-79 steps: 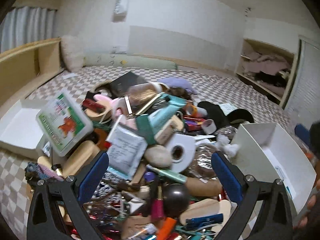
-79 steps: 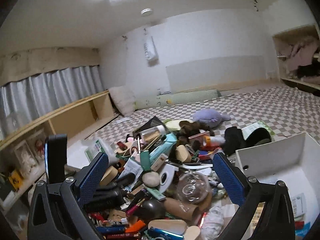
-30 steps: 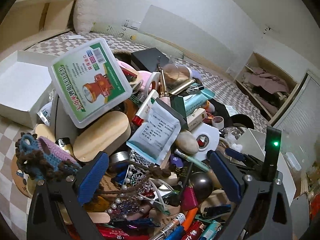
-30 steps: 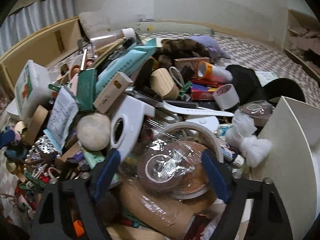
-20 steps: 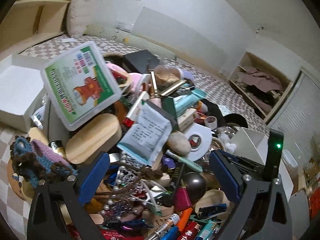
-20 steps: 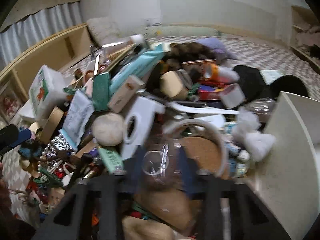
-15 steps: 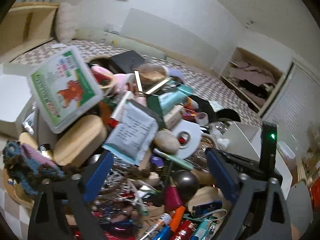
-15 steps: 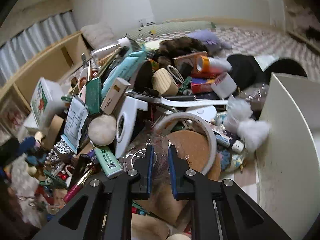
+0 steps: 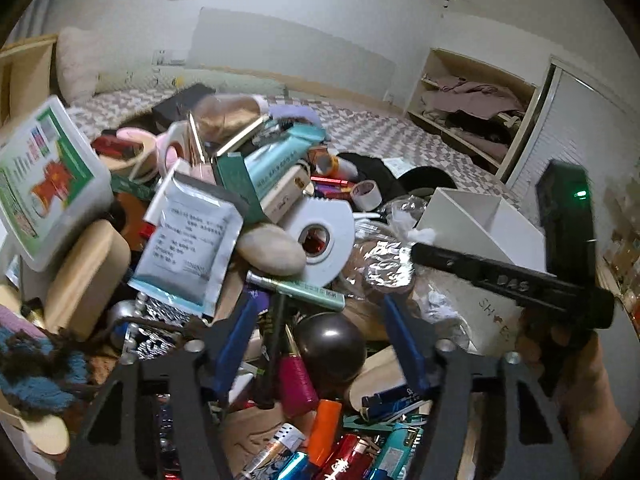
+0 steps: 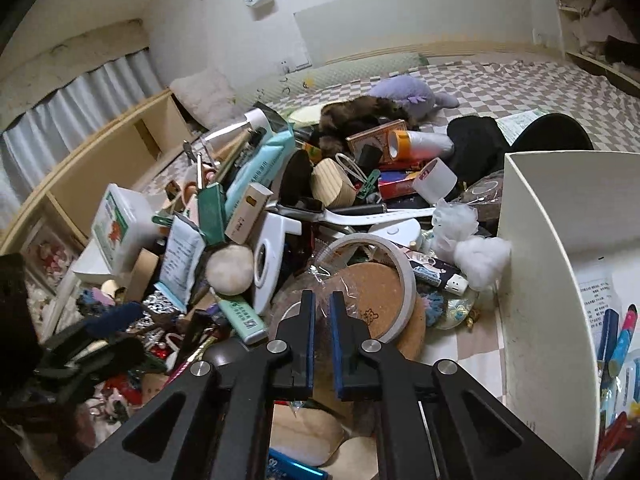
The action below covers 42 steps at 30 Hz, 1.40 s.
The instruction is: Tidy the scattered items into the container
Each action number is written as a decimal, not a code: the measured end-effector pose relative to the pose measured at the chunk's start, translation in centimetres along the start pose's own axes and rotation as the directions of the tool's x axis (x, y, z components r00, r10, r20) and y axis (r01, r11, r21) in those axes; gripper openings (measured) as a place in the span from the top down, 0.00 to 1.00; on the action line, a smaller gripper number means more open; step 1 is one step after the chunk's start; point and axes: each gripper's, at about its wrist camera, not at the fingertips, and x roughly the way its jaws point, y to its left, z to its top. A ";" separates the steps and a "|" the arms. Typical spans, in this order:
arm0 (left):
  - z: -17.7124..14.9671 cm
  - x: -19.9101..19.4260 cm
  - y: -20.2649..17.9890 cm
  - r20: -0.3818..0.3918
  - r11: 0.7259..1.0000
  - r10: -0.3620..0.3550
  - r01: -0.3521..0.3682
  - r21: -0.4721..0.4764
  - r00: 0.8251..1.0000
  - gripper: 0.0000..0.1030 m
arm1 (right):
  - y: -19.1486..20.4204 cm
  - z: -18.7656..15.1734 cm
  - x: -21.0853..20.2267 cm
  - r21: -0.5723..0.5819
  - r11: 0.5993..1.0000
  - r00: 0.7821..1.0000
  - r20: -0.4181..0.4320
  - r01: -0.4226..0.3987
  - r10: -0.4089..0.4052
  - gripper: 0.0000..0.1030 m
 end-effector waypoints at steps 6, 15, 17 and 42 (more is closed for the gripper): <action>-0.5 1.7 0.8 -0.050 0.998 0.057 -0.058 -0.026 0.997 0.55 | -0.2 0.1 -0.5 0.016 0.999 0.999 0.008 -0.031 0.031 0.93; -1.2 3.1 1.8 -0.105 0.992 0.107 -0.112 -0.049 0.989 0.69 | -0.7 0.6 -1.6 0.044 0.996 0.996 0.049 -0.079 0.076 0.93; -1.4 3.3 1.8 -0.115 0.991 0.114 -0.121 -0.050 0.987 0.71 | -0.9 0.7 -1.6 0.047 0.997 0.997 0.055 -0.063 0.061 0.93; -1.3 3.7 1.5 -0.125 0.990 0.133 -0.137 -0.023 0.983 0.74 | 0.0 -1.0 3.8 -0.117 0.993 0.995 -0.101 -0.002 -0.010 0.23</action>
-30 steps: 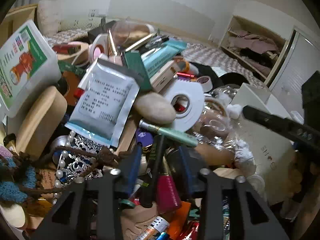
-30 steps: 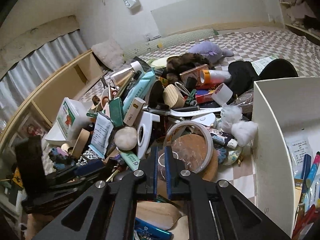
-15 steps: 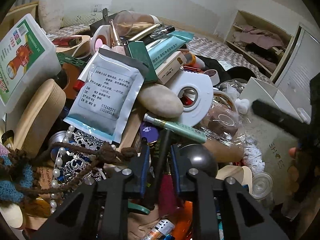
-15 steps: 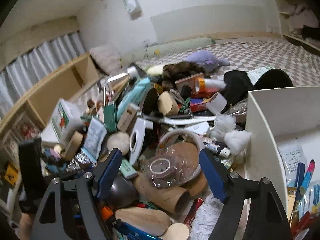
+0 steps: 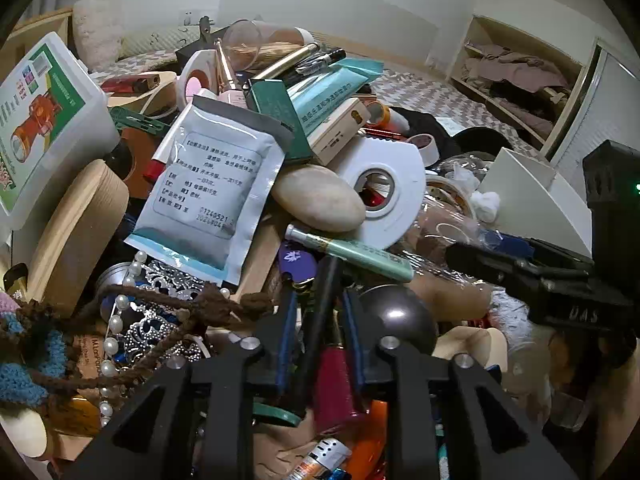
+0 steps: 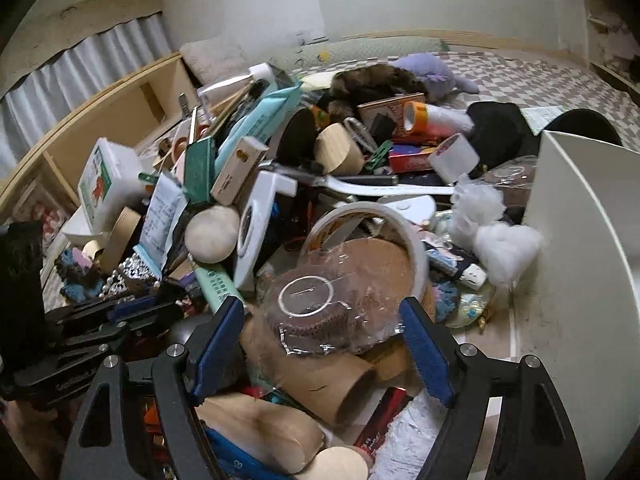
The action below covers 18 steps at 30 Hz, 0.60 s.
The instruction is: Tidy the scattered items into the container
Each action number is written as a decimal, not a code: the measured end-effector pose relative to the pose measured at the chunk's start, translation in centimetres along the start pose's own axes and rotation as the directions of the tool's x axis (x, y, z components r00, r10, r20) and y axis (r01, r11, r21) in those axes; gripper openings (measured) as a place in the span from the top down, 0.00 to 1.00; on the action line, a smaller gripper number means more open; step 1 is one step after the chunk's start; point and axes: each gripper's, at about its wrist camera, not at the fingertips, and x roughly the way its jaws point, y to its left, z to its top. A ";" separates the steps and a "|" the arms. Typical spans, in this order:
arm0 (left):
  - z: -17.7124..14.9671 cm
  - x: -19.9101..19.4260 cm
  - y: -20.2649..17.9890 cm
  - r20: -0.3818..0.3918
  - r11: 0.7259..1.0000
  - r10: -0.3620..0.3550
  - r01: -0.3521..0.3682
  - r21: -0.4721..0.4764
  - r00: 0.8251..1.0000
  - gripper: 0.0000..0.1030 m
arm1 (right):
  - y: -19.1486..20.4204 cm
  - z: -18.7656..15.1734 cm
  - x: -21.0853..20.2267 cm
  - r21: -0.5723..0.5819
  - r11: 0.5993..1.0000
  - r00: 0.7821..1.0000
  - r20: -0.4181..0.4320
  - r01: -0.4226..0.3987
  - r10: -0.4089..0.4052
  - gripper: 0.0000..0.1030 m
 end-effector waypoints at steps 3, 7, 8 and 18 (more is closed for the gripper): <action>0.1 0.1 0.1 0.000 1.000 0.003 -0.003 -0.001 1.000 0.73 | 1.2 -0.4 0.4 -0.058 0.998 1.000 -0.019 0.008 -0.009 0.24; 0.1 0.1 0.0 0.002 1.000 0.012 -0.012 0.007 1.000 0.72 | 2.0 -0.6 0.4 -0.094 0.995 0.999 -0.010 0.035 -0.036 0.44; 0.1 0.1 0.0 0.003 1.000 0.013 -0.013 0.008 1.000 0.72 | 1.9 -0.5 0.4 -0.085 0.996 1.000 -0.013 0.025 -0.027 0.51; 0.2 0.6 -0.3 0.004 0.999 0.027 -0.028 0.023 1.000 0.71 | 0.7 -0.1 -1.5 0.009 1.000 0.999 0.028 0.016 -0.016 0.57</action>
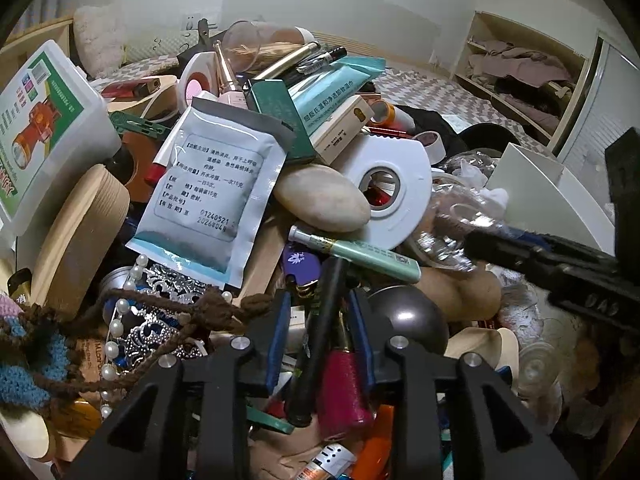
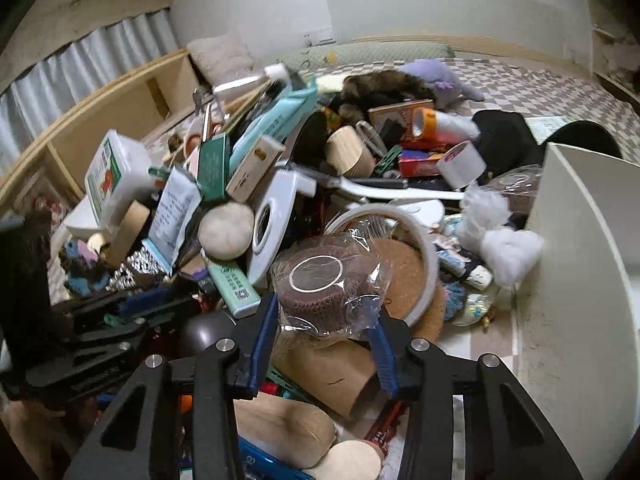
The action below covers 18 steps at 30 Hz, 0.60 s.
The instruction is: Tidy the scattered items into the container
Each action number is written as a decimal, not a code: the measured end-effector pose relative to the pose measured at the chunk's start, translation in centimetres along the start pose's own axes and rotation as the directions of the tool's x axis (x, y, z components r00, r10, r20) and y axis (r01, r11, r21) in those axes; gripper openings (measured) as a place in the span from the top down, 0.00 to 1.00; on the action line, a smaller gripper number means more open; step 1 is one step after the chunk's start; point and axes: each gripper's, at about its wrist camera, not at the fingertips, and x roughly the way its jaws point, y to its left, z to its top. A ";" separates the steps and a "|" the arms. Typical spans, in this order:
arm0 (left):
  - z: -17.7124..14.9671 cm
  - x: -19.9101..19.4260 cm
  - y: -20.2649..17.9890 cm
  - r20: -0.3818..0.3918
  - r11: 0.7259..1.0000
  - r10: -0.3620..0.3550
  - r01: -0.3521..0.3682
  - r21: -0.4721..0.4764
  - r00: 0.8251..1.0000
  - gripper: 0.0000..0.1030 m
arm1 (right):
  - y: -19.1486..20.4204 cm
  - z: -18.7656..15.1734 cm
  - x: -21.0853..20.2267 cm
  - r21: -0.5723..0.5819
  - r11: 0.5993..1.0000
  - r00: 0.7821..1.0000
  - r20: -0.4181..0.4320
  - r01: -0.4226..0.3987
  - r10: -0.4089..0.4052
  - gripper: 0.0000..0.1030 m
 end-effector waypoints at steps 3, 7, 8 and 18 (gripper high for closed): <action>0.1 0.2 0.1 -0.004 1.000 -0.004 0.004 -0.001 1.000 0.71 | -0.5 0.2 -0.7 0.027 1.000 1.000 0.015 -0.005 0.004 0.57; 0.1 0.1 0.0 -0.004 1.000 -0.003 0.003 0.004 1.000 0.74 | -0.8 0.5 -1.5 0.049 0.999 0.999 0.038 -0.017 0.015 0.57; 0.1 0.1 -0.2 -0.003 1.000 -0.004 0.004 0.005 1.000 0.76 | -0.9 0.6 -1.6 0.055 0.998 0.999 0.044 -0.022 0.020 0.57; 0.3 -1.8 0.2 0.063 0.999 0.020 -0.019 -0.027 0.998 0.90 | -1.6 0.9 -2.7 0.100 0.994 0.995 0.090 -0.044 0.035 0.57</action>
